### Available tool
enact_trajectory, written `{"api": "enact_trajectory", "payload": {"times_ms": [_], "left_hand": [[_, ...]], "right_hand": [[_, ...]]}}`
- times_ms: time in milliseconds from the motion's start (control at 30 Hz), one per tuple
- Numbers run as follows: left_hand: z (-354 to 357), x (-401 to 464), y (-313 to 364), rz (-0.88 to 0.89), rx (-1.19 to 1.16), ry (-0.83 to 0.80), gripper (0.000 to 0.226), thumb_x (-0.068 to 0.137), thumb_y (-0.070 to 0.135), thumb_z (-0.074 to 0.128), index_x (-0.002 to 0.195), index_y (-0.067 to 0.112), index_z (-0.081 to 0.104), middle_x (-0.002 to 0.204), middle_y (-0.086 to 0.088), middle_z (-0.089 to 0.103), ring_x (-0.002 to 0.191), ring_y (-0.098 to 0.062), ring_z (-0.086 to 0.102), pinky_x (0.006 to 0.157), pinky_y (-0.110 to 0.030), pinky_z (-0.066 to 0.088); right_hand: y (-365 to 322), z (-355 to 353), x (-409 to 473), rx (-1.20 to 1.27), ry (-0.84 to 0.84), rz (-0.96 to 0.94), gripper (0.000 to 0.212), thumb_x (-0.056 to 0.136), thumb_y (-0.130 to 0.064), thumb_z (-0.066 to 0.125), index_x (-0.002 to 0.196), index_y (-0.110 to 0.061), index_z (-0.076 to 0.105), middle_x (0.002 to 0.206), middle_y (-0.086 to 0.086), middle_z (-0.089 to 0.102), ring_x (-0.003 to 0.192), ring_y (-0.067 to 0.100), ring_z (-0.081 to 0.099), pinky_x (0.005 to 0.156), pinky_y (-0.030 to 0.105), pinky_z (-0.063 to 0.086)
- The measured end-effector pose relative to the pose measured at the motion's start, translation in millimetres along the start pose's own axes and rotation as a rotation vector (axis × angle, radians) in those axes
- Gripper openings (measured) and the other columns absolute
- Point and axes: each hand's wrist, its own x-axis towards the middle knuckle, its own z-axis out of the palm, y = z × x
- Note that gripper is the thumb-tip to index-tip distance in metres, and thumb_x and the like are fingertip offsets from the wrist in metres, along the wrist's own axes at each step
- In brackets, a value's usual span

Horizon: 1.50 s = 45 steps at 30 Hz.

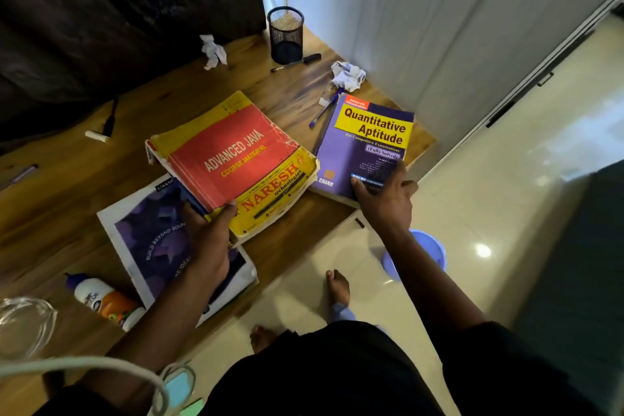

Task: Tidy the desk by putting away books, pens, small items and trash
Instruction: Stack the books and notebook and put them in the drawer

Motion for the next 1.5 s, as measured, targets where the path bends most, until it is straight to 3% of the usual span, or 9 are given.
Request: {"api": "enact_trajectory", "payload": {"times_ms": [67,167,300,433,633,833,1000,1167,1500], "left_hand": [[3,-6,4,0.034,0.024,-0.002,0.104,0.065,0.05,0.088,0.148,0.047,0.026,0.153,-0.001,0.045,0.13,-0.026,0.057,0.101,-0.052,0.053],[5,-10,4,0.079,0.026,0.0,0.099,0.075,0.039,0.082,0.154,0.033,0.023,0.151,-0.004,0.045,0.129,-0.028,0.056,0.102,-0.052,0.053],[2,-11,3,0.068,-0.01,-0.047,0.1,0.076,0.04,0.082,0.154,0.037,0.021,0.152,-0.002,0.044,0.13,-0.028,0.055,0.105,-0.053,0.05],[3,-13,6,0.065,-0.046,-0.047,0.094,0.085,0.027,0.08,0.156,0.036,0.019,0.153,-0.004,0.043,0.129,-0.027,0.055,0.106,-0.054,0.049],[5,-19,11,0.098,-0.075,-0.052,0.091,0.08,0.037,0.085,0.151,0.033,0.027,0.141,0.0,0.055,0.123,-0.02,0.061,0.101,-0.047,0.054],[4,-15,17,0.043,-0.05,-0.06,0.102,0.062,0.044,0.086,0.148,0.036,0.031,0.142,-0.002,0.055,0.123,-0.027,0.06,0.102,-0.056,0.052],[-1,-14,15,0.046,-0.143,-0.122,0.078,0.086,0.015,0.078,0.148,0.036,0.035,0.139,-0.004,0.06,0.122,-0.028,0.063,0.099,-0.058,0.053],[-6,-17,17,0.016,-0.219,-0.177,0.077,0.091,0.01,0.072,0.15,0.04,0.033,0.138,-0.005,0.062,0.12,-0.03,0.065,0.088,-0.049,0.058],[22,-37,23,0.049,-0.278,-0.12,0.085,0.086,0.012,0.076,0.145,0.055,0.032,0.142,-0.004,0.056,0.121,-0.036,0.06,0.092,-0.059,0.054]], "right_hand": [[-1,1,1,0.012,-0.041,-0.011,0.1,0.082,-0.06,0.072,0.155,-0.025,0.012,0.136,0.016,0.051,0.123,0.04,0.053,0.095,0.054,0.052],[-3,-4,9,0.099,-0.046,0.098,0.089,0.07,-0.061,0.078,0.133,-0.023,0.029,0.128,0.008,0.06,0.11,0.036,0.064,0.08,0.056,0.06],[-7,-19,22,0.321,-0.103,0.331,0.057,0.082,-0.045,0.078,0.121,-0.012,0.052,0.117,0.009,0.067,0.091,0.033,0.07,0.051,0.04,0.061],[-13,-34,29,0.6,-0.225,0.441,0.04,0.093,-0.035,0.07,0.125,-0.015,0.057,0.114,0.009,0.072,0.093,0.028,0.07,0.058,0.034,0.055],[-15,-32,19,0.668,-0.264,0.266,0.04,0.098,-0.034,0.064,0.133,-0.022,0.05,0.124,0.005,0.068,0.105,0.031,0.07,0.06,0.05,0.062],[-28,-49,21,0.737,-0.237,0.147,0.034,0.1,-0.026,0.064,0.131,-0.015,0.059,0.117,0.007,0.073,0.091,0.024,0.077,0.059,0.044,0.062],[-32,-64,24,0.732,-0.228,0.049,0.033,0.1,-0.025,0.064,0.13,-0.014,0.06,0.116,0.006,0.074,0.093,0.024,0.077,0.057,0.04,0.063],[-39,-102,40,0.763,-0.256,-0.076,0.032,0.1,-0.025,0.064,0.128,-0.01,0.063,0.112,0.01,0.076,0.096,0.032,0.076,0.056,0.038,0.063],[-89,-96,72,0.793,-0.685,-0.058,0.032,0.096,-0.022,0.064,0.123,-0.005,0.068,0.116,0.019,0.073,0.086,0.03,0.076,0.044,0.032,0.058]]}}
